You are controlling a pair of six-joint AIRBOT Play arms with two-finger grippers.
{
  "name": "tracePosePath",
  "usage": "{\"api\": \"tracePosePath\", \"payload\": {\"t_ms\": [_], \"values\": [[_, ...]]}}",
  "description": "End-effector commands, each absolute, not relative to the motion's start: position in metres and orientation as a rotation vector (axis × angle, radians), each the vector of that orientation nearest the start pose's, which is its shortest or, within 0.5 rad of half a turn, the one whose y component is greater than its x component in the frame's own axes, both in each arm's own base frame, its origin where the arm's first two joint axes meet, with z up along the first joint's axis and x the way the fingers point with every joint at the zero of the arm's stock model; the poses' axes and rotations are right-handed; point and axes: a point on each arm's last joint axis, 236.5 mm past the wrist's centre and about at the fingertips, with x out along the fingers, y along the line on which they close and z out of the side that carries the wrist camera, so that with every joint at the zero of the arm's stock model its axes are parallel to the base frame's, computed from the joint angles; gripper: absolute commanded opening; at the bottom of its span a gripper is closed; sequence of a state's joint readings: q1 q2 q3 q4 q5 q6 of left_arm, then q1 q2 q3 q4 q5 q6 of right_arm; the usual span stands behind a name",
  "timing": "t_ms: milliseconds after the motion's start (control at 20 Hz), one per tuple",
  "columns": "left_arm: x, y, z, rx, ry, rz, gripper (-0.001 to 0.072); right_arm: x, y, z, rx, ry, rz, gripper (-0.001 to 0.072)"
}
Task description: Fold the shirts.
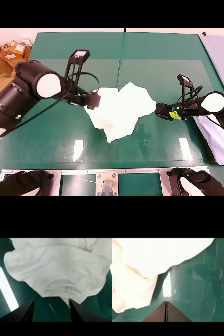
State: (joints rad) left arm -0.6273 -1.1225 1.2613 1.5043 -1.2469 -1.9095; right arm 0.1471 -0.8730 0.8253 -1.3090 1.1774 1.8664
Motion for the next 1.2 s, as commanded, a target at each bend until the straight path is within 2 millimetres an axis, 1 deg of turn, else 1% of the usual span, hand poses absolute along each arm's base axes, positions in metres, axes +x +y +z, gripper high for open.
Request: {"api": "tracePosePath", "payload": {"t_ms": [0,100,150,250,350,450,550,650,700,750,800,900,1000,1050,1100,1150], "values": [[0.284,-0.216,0.055,0.006,1.279,-0.357,0.0492,0.278,0.098,0.028,0.402,1.266,0.093,0.0015],[0.281,-0.216,0.012,-0.045,1.292,-0.329,0.0492,0.278,0.098,0.028,0.402,1.266,0.093,0.0014],[0.283,-0.215,-0.008,-0.074,1.278,-0.314,0.0492,0.278,0.098,0.028,0.402,1.266,0.093,0.0015],[0.297,-0.215,-0.038,-0.208,1.248,-0.278,0.0492,0.281,0.099,0.029,0.404,1.252,0.094,0.0015],[0.318,-0.208,-0.059,-0.348,1.239,-0.227,0.0491,0.288,0.099,0.032,0.410,1.221,0.095,0.0014],[0.334,-0.214,-0.068,-0.415,1.219,-0.247,0.0491,0.292,0.099,0.033,0.414,1.203,0.096,0.0014],[0.333,-0.227,-0.082,-0.458,1.253,-0.277,0.0491,0.307,0.095,0.036,0.417,1.147,0.087,0.0014],[0.323,-0.239,-0.094,-0.483,1.309,-0.318,0.0490,0.325,0.081,0.032,0.416,1.113,0.063,0.0015],[0.320,-0.242,-0.095,-0.483,1.321,-0.331,0.0487,0.333,0.069,0.027,0.414,1.121,0.043,0.0015],[0.320,-0.242,-0.095,-0.476,1.324,-0.335,0.0293,0.341,0.057,0.022,0.412,1.130,0.028,0.0015],[0.321,-0.241,-0.092,-0.464,1.326,-0.346,0.0084,0.351,0.044,0.017,0.422,1.139,0.011,0.0015],[0.327,-0.230,-0.085,-0.449,1.345,-0.364,0.0026,0.372,0.020,0.013,0.474,1.138,-0.014,0.0015],[0.340,-0.205,-0.074,-0.466,1.355,-0.355,0.0024,0.393,-0.003,0.011,0.550,1.122,-0.024,0.0017],[0.348,-0.188,-0.069,-0.471,1.354,-0.348,0.0024,0.403,-0.012,0.008,0.593,1.115,-0.019,0.0108],[0.353,-0.170,-0.066,-0.462,1.355,-0.344,0.0024,0.410,-0.016,0.002,0.619,1.116,-0.003,0.0257],[0.357,-0.146,-0.066,-0.446,1.364,-0.313,0.0024,0.416,-0.015,-0.009,0.635,1.130,0.025,0.0340]]}}
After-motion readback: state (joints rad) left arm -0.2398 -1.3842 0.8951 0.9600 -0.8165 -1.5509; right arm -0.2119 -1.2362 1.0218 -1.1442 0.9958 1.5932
